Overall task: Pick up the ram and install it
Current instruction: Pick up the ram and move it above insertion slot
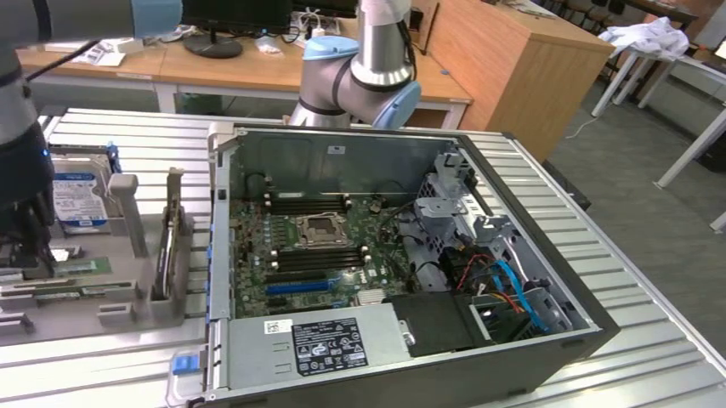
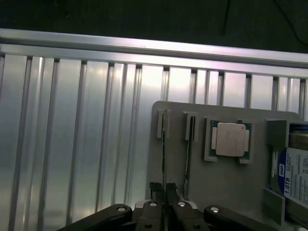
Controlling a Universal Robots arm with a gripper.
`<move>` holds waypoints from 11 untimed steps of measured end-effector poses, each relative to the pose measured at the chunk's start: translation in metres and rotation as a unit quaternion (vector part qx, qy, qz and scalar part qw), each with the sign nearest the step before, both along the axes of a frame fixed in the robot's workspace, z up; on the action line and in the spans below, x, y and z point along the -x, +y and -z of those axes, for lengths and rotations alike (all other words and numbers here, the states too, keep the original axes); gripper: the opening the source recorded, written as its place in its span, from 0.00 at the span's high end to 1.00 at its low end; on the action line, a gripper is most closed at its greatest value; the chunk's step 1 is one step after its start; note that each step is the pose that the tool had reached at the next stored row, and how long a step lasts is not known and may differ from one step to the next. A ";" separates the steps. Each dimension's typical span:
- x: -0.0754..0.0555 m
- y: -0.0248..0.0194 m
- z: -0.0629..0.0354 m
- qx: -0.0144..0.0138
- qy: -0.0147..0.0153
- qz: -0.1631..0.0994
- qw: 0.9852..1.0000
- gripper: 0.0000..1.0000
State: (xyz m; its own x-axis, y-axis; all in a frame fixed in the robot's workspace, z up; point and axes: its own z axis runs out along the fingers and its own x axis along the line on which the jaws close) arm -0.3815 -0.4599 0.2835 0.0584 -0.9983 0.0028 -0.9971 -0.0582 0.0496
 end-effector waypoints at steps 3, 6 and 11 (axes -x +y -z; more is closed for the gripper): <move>0.000 0.0000 -0.0100 0.000 0.000 0.000 1.000 0.86; 0.000 0.0001 -0.0201 0.000 0.000 0.000 1.000 0.86; 0.000 0.0001 -0.0364 0.000 0.000 0.000 1.000 0.86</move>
State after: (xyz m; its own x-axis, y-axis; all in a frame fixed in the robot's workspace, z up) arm -0.3816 -0.4598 0.3199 0.0583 -0.9983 0.0033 -0.9971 -0.0581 0.0495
